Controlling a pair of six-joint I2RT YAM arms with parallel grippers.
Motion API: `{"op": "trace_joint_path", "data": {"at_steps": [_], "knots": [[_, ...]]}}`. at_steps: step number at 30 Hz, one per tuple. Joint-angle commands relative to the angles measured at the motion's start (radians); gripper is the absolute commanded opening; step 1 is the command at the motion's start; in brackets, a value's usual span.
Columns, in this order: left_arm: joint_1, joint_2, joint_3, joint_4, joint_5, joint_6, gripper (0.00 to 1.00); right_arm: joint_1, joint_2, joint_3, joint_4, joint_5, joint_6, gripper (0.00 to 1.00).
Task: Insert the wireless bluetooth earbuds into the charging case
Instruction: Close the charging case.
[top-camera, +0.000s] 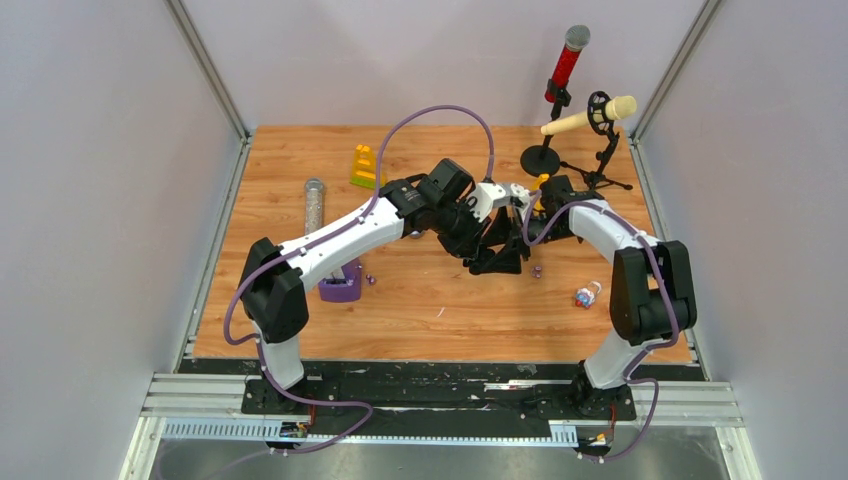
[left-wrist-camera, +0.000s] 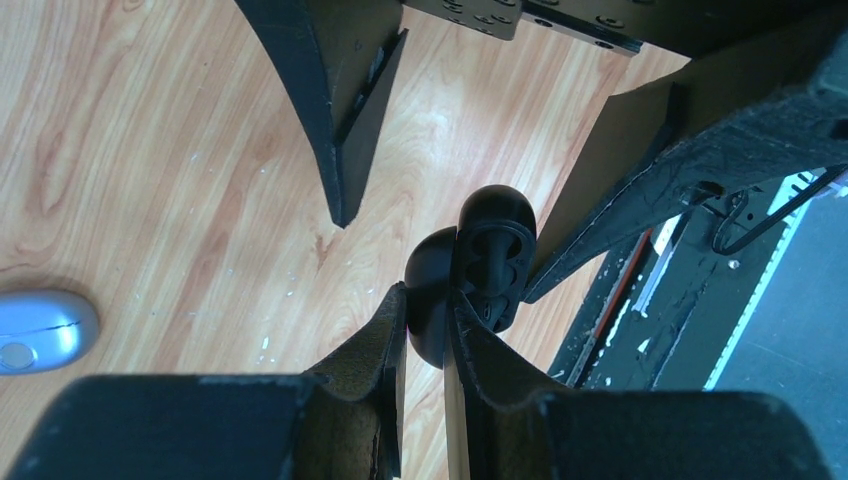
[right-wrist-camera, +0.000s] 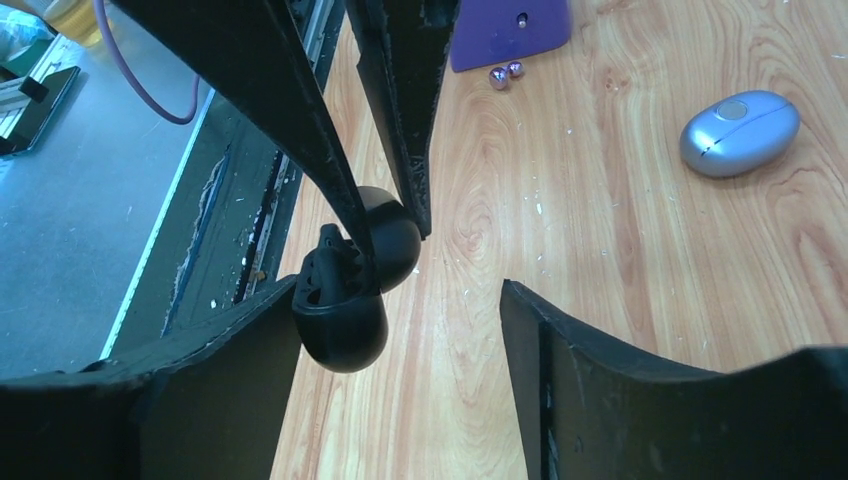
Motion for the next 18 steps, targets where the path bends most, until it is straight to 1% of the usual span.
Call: {"op": "trace_joint_path", "data": {"at_steps": [1, 3, 6, 12, 18], "knots": [[-0.002, -0.044, 0.003, 0.015, 0.028, 0.009, 0.20, -0.009, 0.023, 0.049, -0.025, -0.044, -0.051, 0.67], [-0.002, -0.042, 0.003, 0.015, 0.031, 0.009, 0.20, -0.010, 0.031, 0.059, -0.037, -0.050, -0.050, 0.56], [-0.002, -0.038, 0.005, 0.013, 0.033, 0.010, 0.21, -0.010, 0.043, 0.078, -0.066, -0.056, -0.052, 0.45], [-0.002, -0.032, 0.009, 0.011, 0.034, 0.007, 0.24, -0.011, 0.060, 0.099, -0.122, -0.063, -0.092, 0.43], [-0.002, -0.026, 0.011, 0.009, 0.038, 0.007, 0.27, -0.013, 0.056, 0.111, -0.175, -0.104, -0.139, 0.42]]}}
